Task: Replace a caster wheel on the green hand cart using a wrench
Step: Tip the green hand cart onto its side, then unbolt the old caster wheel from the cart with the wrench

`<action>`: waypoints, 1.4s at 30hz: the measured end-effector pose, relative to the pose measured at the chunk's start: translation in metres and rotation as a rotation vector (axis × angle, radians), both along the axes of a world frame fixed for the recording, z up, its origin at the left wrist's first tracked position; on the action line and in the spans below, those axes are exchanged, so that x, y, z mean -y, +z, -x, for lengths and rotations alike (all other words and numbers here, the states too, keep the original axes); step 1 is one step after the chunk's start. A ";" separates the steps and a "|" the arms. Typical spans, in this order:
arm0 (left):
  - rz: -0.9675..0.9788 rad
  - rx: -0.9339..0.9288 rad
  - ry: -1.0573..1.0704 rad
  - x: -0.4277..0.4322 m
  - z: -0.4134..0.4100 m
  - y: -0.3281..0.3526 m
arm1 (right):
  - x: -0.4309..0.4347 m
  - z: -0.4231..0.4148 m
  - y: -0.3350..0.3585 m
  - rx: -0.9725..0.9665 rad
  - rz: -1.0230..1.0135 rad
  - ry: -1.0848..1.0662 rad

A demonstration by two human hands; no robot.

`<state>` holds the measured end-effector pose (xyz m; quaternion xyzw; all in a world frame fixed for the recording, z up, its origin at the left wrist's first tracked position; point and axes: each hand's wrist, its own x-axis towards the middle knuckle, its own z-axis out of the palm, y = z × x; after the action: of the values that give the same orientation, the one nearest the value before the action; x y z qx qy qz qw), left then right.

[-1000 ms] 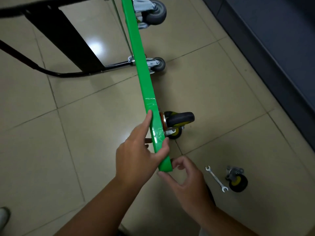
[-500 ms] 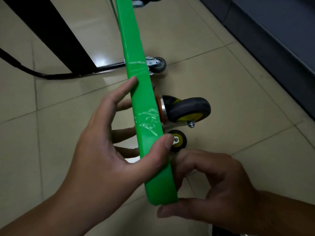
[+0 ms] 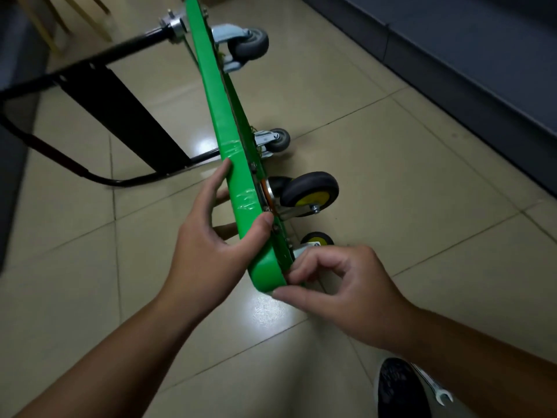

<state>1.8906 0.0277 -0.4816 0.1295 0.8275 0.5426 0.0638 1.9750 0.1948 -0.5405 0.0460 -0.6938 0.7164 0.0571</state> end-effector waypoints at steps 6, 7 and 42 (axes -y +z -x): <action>0.093 0.023 -0.021 -0.019 -0.031 0.001 | -0.011 -0.036 -0.003 0.028 -0.020 -0.050; 0.098 0.036 -0.019 -0.020 -0.036 0.000 | -0.014 -0.042 -0.003 0.011 -0.029 -0.020; 0.008 0.041 0.045 -0.024 -0.040 -0.018 | -0.116 -0.170 -0.296 1.036 -1.053 -0.050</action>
<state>1.9303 0.0516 -0.4998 0.0994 0.8309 0.5431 0.0693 2.1454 0.3111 -0.8365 -0.2926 -0.8845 0.2172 -0.2912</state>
